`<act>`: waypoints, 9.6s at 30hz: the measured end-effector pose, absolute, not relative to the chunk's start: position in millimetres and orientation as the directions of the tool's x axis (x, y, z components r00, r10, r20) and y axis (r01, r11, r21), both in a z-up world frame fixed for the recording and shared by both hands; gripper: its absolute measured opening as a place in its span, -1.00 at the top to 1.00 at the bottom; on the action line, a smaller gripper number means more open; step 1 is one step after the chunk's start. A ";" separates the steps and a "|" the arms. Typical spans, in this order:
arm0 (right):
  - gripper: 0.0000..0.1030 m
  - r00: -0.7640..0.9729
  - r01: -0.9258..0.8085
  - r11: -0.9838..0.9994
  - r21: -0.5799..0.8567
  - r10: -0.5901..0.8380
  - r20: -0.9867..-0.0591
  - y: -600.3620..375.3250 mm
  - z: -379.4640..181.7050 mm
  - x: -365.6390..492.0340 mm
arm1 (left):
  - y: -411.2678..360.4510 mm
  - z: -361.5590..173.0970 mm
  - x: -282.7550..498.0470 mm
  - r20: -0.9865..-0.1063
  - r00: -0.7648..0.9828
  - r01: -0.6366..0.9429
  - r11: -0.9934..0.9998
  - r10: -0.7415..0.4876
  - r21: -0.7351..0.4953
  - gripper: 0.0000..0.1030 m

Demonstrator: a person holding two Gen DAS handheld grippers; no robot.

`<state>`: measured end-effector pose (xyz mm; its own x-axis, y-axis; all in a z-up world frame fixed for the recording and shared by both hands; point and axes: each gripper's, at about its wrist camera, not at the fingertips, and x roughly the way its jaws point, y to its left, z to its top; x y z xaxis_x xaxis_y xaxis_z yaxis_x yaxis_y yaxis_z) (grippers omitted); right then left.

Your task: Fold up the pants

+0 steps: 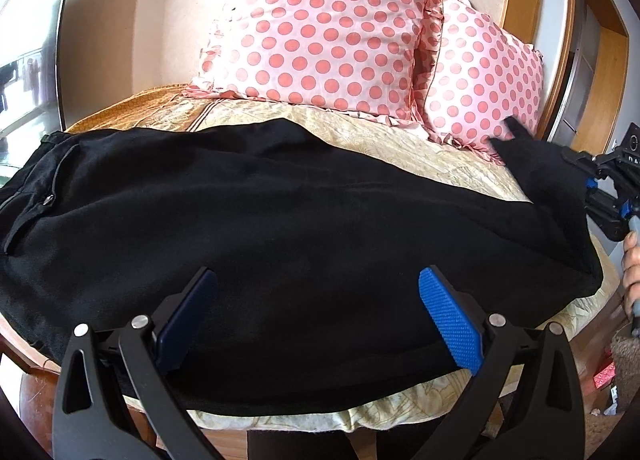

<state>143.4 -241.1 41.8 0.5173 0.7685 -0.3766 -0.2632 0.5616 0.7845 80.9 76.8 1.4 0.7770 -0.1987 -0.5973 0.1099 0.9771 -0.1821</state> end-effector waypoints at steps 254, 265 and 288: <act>-0.78 0.551 -0.120 0.925 0.361 0.364 -0.751 -308.6 6.2 121.5 | -6.1 -30.6 67.3 -0.647 0.648 0.459 0.884 -0.402 -0.089 -0.97; -0.63 0.515 -0.174 0.926 0.334 0.375 -0.771 -300.4 -0.9 131.1 | -6.1 -31.3 67.3 -0.639 0.654 0.457 0.884 -0.405 -0.093 -0.97; -0.31 0.580 -0.301 0.942 0.149 0.305 -0.756 -274.1 9.4 118.2 | -5.8 -30.7 69.6 -0.638 0.655 0.457 0.885 -0.404 -0.091 -0.97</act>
